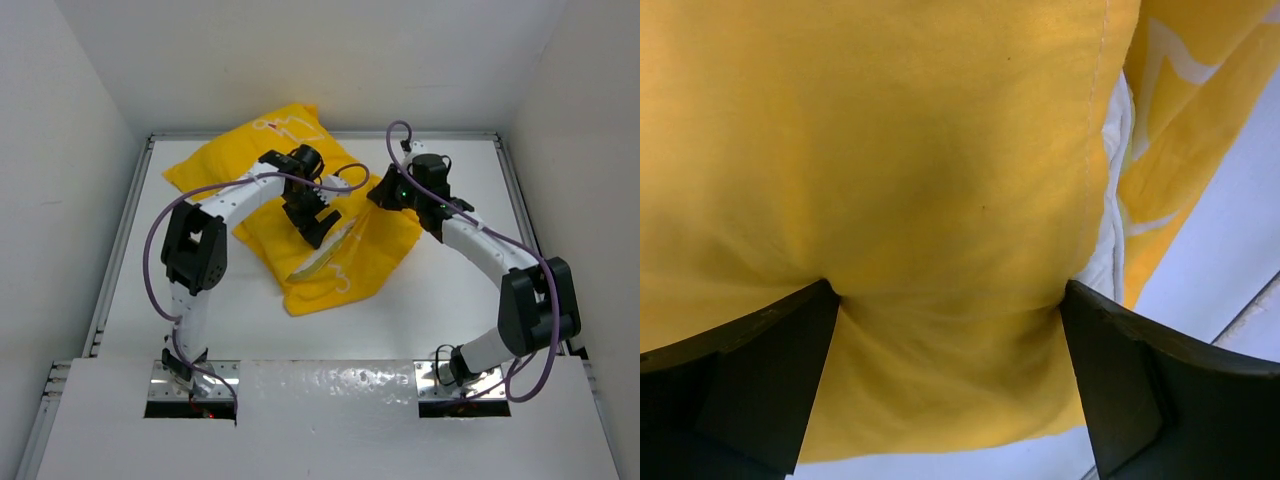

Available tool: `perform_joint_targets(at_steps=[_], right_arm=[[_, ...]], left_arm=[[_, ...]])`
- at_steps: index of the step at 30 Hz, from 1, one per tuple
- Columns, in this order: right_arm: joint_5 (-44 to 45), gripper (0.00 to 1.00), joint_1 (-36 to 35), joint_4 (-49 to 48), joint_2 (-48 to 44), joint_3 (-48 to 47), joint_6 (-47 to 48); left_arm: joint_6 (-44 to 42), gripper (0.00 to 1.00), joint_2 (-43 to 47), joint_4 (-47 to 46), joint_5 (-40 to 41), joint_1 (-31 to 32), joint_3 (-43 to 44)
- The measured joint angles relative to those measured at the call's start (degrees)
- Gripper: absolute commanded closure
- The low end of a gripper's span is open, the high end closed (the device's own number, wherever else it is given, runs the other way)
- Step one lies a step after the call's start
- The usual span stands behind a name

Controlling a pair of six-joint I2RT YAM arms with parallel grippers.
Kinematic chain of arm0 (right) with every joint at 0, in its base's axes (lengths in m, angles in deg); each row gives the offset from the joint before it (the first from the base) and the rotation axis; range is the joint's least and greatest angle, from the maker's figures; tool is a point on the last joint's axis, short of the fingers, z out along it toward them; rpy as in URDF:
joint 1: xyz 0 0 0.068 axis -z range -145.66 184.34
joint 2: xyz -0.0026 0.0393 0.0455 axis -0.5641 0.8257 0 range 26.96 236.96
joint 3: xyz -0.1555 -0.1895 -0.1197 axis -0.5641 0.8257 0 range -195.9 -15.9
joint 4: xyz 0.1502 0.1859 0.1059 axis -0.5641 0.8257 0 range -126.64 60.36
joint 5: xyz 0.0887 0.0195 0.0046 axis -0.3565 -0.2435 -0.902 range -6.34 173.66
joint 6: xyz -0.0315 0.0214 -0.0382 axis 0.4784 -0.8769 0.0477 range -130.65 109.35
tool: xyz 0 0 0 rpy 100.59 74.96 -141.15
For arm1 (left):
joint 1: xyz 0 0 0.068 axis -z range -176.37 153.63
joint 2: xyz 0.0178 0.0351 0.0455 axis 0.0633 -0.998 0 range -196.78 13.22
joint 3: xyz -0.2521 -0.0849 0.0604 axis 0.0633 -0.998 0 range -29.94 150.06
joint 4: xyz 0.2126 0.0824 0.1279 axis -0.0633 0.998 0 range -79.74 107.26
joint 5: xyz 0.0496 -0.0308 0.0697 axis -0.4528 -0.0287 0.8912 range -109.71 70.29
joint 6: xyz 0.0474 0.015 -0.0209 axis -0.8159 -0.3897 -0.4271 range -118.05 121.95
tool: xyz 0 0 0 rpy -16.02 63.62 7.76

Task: Put the pillow into the pillowcase

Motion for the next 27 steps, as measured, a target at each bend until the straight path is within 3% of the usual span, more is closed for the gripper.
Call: perform_joint_targets(at_steps=[1,2,4,5,14,20,27], right_arm=[[0.1,1.00,0.0,0.5,0.0,0.0,0.1],[0.2,1.00,0.0,0.9,0.0,0.0,0.3],[0.3,1.00,0.0,1.5,0.0,-0.2,0.6],[0.3,1.00,0.0,1.7,0.0,-0.3,0.7],[-1.9,1.00,2.3,3.4,-0.3,-0.3,1.3],[-12.4,1.00,8.6,6.3,-6.4,3.1,5.4],[-27.3,1.00,13.2,9.2,-9.6,3.2,9.8]], left_arm=[[0.1,0.19,0.0,-0.9,-0.3,0.0,-0.7],[0.3,0.36,0.0,-1.5,-0.6,0.0,-1.2],[0.7,0.58,0.0,-3.1,-0.8,0.0,-2.4],[1.0,0.97,0.0,-3.9,-0.9,0.0,-3.0],[10.4,1.00,-1.6,-10.1,2.7,-0.5,-3.8],[19.8,1.00,-1.6,-17.6,9.5,-2.3,-3.9],[23.2,1.00,-1.5,-20.5,10.8,-2.4,-4.4]])
